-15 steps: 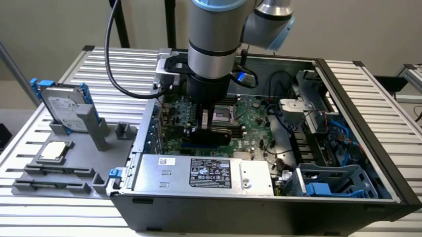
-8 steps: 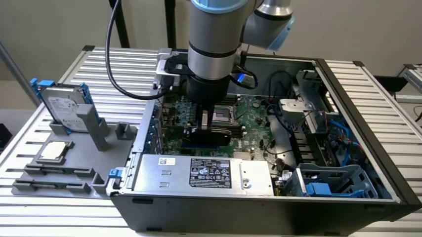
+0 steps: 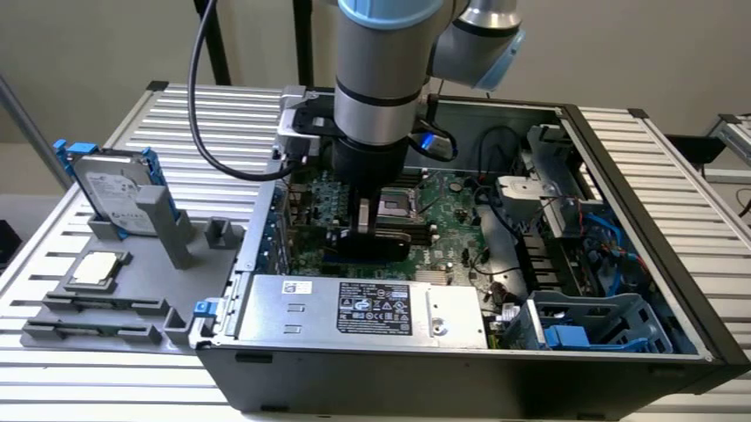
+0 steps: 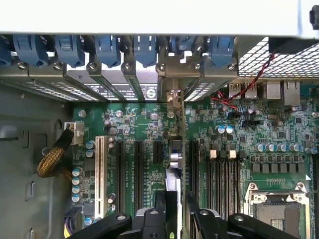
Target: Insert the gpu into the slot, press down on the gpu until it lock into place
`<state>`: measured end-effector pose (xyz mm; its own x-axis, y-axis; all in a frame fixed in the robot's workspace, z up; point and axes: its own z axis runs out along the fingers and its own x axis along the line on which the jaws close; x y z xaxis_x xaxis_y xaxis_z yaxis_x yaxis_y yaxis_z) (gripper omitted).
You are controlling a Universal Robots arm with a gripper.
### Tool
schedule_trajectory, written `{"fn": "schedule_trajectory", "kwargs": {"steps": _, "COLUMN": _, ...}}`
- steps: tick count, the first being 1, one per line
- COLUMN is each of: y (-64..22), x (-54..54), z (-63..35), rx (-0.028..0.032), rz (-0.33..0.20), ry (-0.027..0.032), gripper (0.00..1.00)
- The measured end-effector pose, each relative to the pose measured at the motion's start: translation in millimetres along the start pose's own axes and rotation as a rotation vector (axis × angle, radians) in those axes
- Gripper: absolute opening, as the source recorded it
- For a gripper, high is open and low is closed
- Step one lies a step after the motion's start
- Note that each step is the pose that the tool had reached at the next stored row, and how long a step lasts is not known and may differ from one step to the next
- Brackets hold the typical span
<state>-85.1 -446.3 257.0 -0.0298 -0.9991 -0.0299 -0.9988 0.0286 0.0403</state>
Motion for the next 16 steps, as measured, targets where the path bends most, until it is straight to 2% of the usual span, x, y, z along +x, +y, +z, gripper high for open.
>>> {"fn": "schedule_trajectory", "kwargs": {"steps": 16, "y": -0.3, "x": 0.2, "z": 5.7, "rx": -0.0003, "rz": -0.001, "ry": -0.0003, "gripper": 0.26}}
